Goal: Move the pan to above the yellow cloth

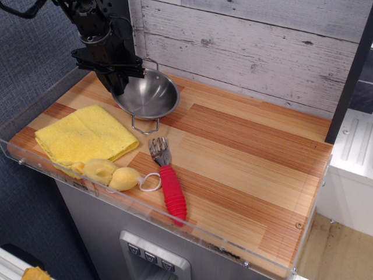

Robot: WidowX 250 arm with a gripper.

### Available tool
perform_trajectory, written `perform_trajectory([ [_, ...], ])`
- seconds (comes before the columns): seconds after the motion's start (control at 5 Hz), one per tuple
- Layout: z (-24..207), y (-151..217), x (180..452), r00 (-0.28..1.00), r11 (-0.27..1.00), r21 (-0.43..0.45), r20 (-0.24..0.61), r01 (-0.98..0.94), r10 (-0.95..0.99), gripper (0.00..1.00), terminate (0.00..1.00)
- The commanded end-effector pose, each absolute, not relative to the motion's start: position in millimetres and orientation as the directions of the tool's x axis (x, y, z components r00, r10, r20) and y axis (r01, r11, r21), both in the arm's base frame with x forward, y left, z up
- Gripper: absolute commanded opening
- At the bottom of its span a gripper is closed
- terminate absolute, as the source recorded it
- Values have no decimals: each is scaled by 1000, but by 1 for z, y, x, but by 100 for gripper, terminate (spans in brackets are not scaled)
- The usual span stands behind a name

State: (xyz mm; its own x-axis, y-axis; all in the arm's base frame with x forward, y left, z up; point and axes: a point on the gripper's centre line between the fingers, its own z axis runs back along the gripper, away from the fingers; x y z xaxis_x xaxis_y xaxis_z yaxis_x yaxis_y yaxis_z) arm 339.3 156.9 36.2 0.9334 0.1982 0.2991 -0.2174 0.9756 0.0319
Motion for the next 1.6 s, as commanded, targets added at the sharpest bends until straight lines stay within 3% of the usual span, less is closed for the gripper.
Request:
perform_trajectory([
  [0.0,23,151,332,951,986,45,277,-159,140,0,0],
  [0.4,36,153,335,940,987,37,312,-159,140,0,0],
  [0.6,40,153,335,943,987,32,302,-157,140,100,0],
  [1.4,52,156,335,937,987,55,327,-148,122,100,0],
])
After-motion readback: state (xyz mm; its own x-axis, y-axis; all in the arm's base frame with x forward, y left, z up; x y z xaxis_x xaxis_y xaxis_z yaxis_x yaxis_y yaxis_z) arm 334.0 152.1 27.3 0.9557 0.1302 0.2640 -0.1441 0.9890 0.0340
